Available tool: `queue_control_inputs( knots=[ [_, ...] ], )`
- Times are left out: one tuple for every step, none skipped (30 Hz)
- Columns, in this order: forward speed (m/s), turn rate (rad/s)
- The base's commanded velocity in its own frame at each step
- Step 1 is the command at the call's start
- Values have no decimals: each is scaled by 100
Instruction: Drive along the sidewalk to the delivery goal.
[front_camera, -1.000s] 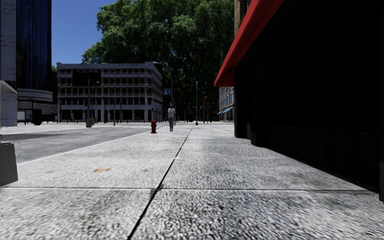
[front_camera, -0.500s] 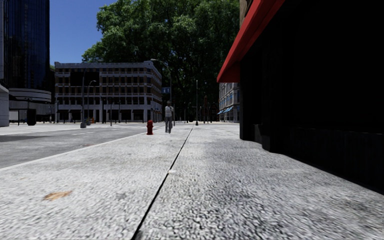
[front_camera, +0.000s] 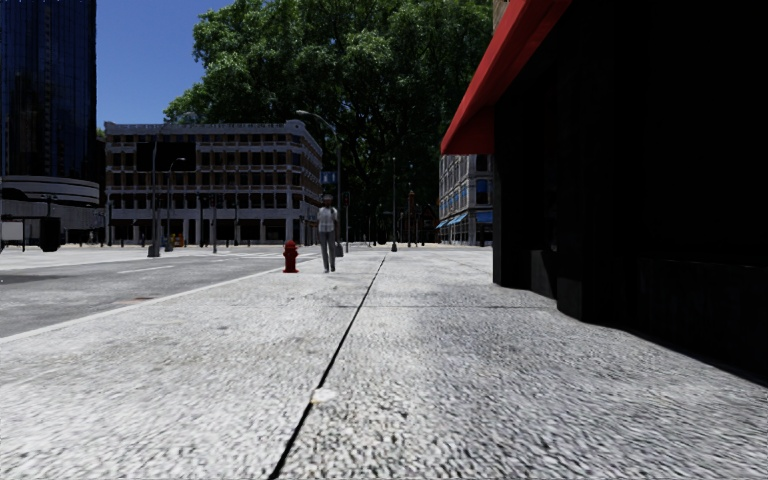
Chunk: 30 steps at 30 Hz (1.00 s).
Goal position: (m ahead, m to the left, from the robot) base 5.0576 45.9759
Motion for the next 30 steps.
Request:
queue_control_inputs(
  knots=[
    [200,0],
    [200,0],
    [200,0],
    [200,0],
    [200,0],
    [200,0],
    [200,0],
    [200,0],
    [200,0],
    [200,0],
    [200,0],
    [200,0],
    [200,0],
    [200,0],
    [200,0],
    [200,0],
    [200,0],
    [200,0],
    [200,0],
    [200,0],
    [200,0],
    [200,0],
    [200,0],
    [200,0],
    [200,0],
    [200,0],
    [200,0],
    [200,0],
    [200,0],
    [200,0]
  ],
)
